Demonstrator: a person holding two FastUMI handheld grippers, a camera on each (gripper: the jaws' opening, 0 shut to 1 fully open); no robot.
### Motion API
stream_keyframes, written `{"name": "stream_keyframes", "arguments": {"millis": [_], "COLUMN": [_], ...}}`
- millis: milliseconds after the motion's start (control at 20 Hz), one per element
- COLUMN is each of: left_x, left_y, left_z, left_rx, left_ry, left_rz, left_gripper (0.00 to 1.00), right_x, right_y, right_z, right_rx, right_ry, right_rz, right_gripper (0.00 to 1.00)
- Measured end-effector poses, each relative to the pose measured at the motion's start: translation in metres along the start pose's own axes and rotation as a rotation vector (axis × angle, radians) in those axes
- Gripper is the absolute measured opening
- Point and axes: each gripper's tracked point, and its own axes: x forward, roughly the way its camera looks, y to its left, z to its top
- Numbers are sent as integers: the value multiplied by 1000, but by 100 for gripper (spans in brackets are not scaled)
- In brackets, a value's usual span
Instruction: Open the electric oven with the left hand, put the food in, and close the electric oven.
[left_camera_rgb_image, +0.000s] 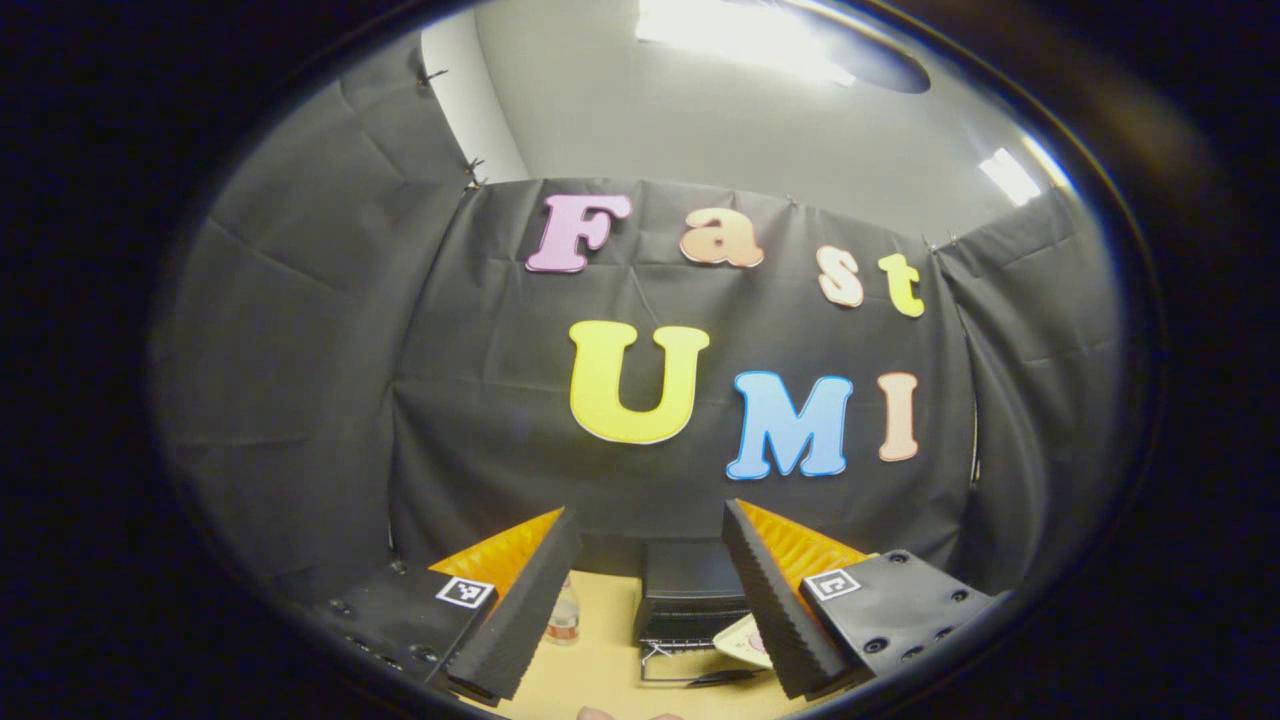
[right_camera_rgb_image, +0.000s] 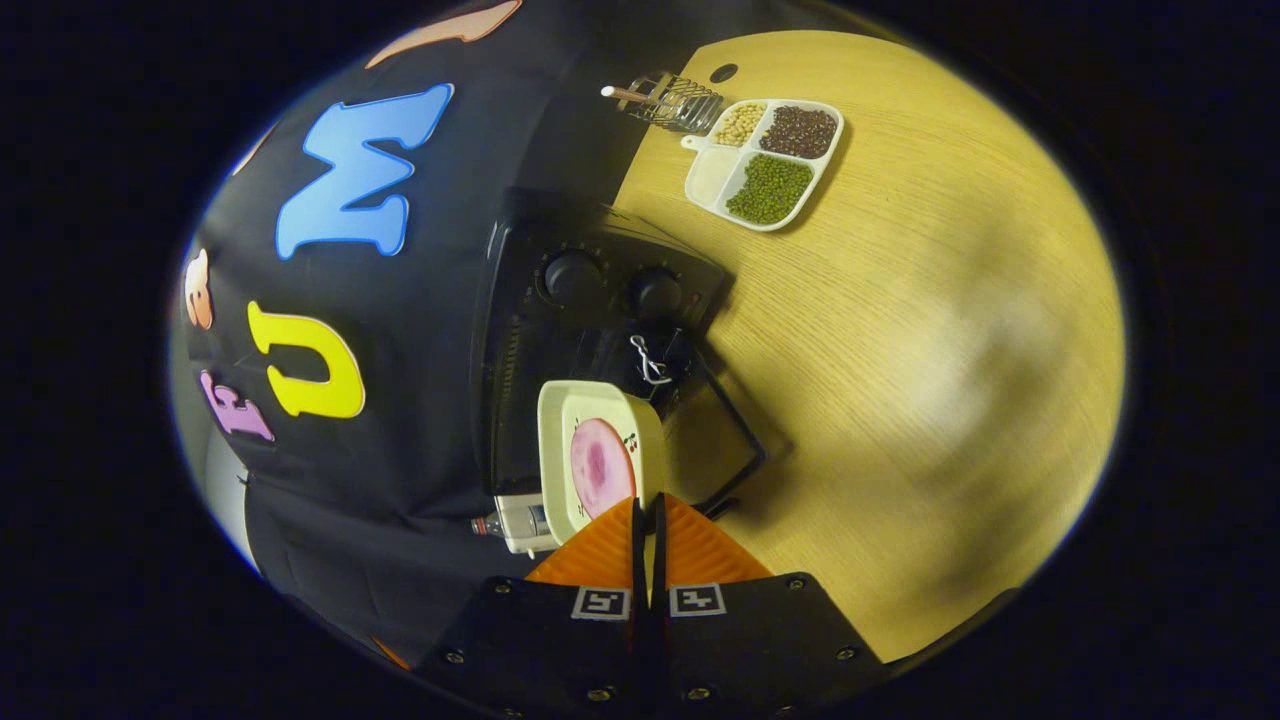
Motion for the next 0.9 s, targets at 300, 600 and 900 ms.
{"name": "stream_keyframes", "arguments": {"millis": [300, 600, 900], "left_x": [-11, -19, -22], "left_y": [52, 83, 102], "left_z": [-12, -32, -40], "left_rx": [-21, -27, -16], "left_ry": [32, 83, 116], "left_rz": [48, 99, 126], "left_gripper": [97, 98, 100], "right_x": [55, 106, 146], "right_y": [19, 34, 52], "right_z": [4, 8, 22], "right_rx": [164, 283, 310], "right_ry": [-173, -289, -401], "right_rz": [-27, -63, -99], "right_gripper": [0, 0, 1]}}
